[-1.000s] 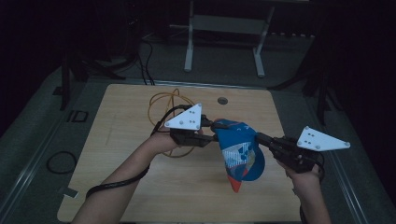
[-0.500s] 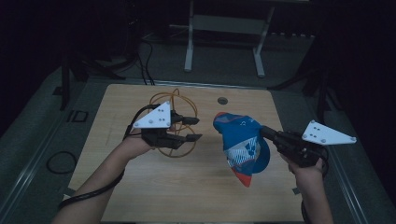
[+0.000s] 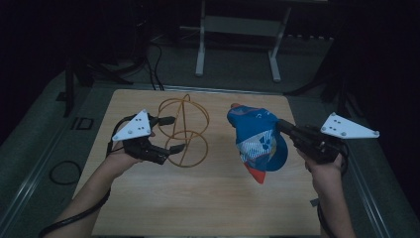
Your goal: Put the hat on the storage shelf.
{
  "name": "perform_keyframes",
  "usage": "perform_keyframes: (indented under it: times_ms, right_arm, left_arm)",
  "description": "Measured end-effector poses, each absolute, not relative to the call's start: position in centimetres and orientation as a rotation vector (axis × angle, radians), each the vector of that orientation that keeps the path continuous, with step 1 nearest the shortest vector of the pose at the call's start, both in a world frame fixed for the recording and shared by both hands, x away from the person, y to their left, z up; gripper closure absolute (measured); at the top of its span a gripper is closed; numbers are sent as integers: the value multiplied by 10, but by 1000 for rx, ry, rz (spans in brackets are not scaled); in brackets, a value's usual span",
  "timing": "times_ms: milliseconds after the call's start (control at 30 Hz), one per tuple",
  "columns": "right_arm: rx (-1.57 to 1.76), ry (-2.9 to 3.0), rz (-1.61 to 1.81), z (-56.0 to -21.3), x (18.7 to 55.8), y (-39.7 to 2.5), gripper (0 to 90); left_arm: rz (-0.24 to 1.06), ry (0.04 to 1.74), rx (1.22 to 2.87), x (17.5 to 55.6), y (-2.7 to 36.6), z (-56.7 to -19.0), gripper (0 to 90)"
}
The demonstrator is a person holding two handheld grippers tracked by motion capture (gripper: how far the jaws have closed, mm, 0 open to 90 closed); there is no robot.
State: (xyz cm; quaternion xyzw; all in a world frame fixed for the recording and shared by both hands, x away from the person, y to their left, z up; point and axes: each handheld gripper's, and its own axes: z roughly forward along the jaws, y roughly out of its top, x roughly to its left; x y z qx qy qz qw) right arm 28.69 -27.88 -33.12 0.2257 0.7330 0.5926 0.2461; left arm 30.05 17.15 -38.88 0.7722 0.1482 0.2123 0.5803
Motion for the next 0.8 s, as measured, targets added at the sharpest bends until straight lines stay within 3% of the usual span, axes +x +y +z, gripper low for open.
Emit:
perform_keyframes:
  times_ms: [167, 433, 800]
  right_arm:
    - [612, 1998, 1616, -324, 296, -270, 900]
    - [604, 1996, 1621, -310, 314, -249, 900]
    - [591, 2018, 1650, -294, 342, -206, 900]
  left_arm:
    - [537, 438, 1808, 299, 189, -403, 25]
    - [644, 574, 1786, 294, 212, -442, 21]
    - [643, 686, 1771, 282, 232, -496, 22]
